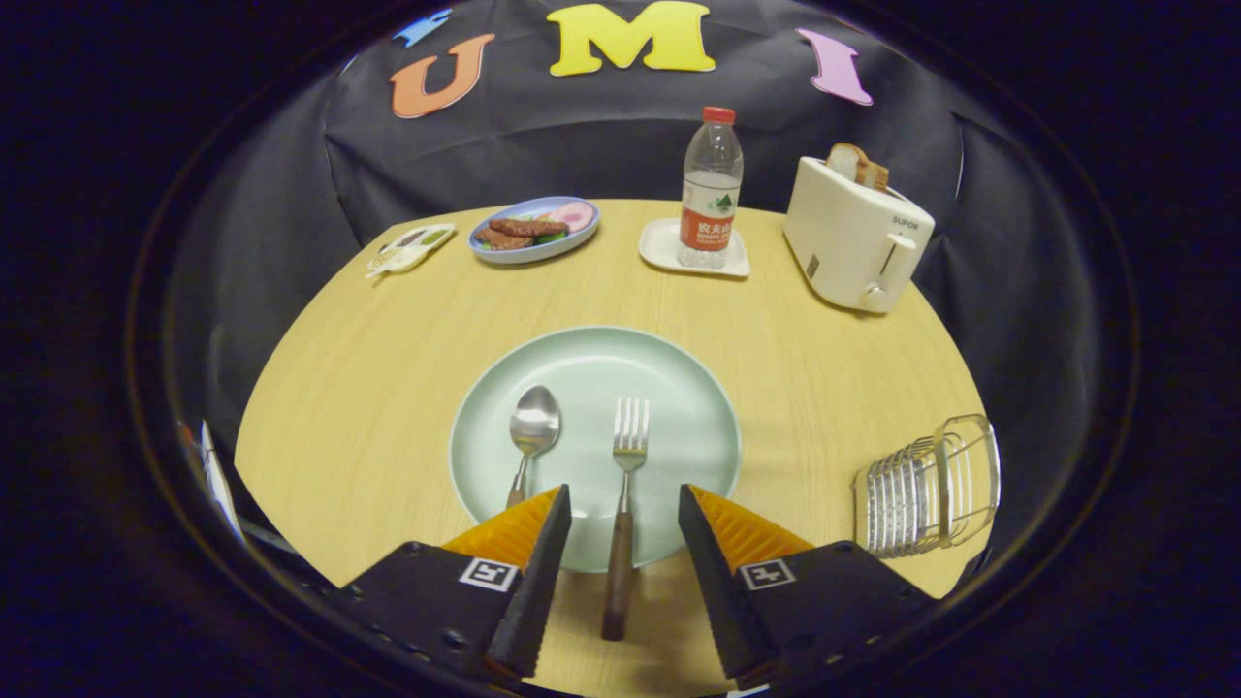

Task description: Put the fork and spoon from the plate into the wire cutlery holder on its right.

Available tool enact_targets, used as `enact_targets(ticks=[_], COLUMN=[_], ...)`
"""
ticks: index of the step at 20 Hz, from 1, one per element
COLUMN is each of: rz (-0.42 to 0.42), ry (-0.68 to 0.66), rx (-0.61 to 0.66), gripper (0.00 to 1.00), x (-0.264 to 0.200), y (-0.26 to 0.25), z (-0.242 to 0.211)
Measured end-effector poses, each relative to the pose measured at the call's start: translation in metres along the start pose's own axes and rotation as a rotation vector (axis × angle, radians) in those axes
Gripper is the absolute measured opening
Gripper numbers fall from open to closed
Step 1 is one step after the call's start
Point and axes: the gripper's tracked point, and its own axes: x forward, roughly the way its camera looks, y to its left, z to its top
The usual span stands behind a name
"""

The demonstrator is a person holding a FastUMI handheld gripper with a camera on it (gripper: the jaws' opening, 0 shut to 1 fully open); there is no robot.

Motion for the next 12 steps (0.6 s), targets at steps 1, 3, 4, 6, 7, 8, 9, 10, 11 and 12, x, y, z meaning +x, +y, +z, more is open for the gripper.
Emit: enact_targets(ticks=[1, 3, 4, 6, 7, 8, 9, 10, 11, 12], rz=[-0.005, -0.019, -0.034, -0.046, -0.041, -0.048, -0.059, -0.049, -0.034, -0.053], ry=[0.012, 0.043, 0.048, 0.059, 0.059, 0.063, 0.069, 0.079, 0.079, 0.091], rx=[0.001, -0.002, -0.005, 0.005, 0.011, 0.006, 0.009, 0.014, 0.015, 0.010], gripper=[0.65, 0.60, 0.60, 0.38, 0.37, 0.37, 0.25, 0.12, 0.14, 0.14], x=[0.003, 0.012, 0.015, 0.022, 0.024, 0.023, 0.029, 0.026, 0.030, 0.017], y=[0.001, -0.001, -0.003, -0.008, -0.006, -0.007, -0.011, -0.008, -0.007, -0.008], z=[-0.005, -0.013, -0.013, -0.015, -0.015, -0.017, -0.017, -0.015, -0.016, -0.018])
